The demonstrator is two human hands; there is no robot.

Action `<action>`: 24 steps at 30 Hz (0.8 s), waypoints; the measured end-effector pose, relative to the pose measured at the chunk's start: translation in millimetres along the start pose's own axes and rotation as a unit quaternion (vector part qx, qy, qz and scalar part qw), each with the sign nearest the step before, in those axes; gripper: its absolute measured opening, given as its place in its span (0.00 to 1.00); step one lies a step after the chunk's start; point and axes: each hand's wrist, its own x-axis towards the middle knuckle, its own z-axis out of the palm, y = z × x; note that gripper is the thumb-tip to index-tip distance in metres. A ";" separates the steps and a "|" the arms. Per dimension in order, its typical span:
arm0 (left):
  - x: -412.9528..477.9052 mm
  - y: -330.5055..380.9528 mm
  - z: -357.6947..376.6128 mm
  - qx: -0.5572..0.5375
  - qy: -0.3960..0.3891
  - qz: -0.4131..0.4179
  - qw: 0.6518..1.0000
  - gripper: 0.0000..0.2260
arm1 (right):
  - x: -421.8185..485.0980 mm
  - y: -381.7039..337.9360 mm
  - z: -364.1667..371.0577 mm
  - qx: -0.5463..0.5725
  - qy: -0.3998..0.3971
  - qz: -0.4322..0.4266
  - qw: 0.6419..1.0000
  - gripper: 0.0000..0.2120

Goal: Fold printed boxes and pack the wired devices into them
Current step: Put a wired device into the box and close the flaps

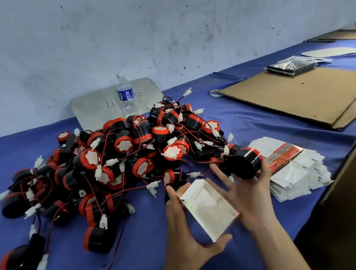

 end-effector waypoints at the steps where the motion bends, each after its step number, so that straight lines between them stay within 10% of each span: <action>1: 0.9 -0.1 -1.0 0.019 -0.007 0.005 1.000 0.60 | -5.4 -3.5 1.3 -0.035 -0.021 -0.015 0.999 0.29; 7: -2.4 14.1 -0.6 0.064 -0.012 0.059 0.996 0.53 | -30.2 2.2 -8.0 -0.413 -0.055 -0.130 0.900 0.22; 24: 3.6 17.6 -4.2 0.073 0.049 0.129 0.988 0.44 | -32.1 4.9 -30.6 -0.476 -0.180 -0.071 0.858 0.30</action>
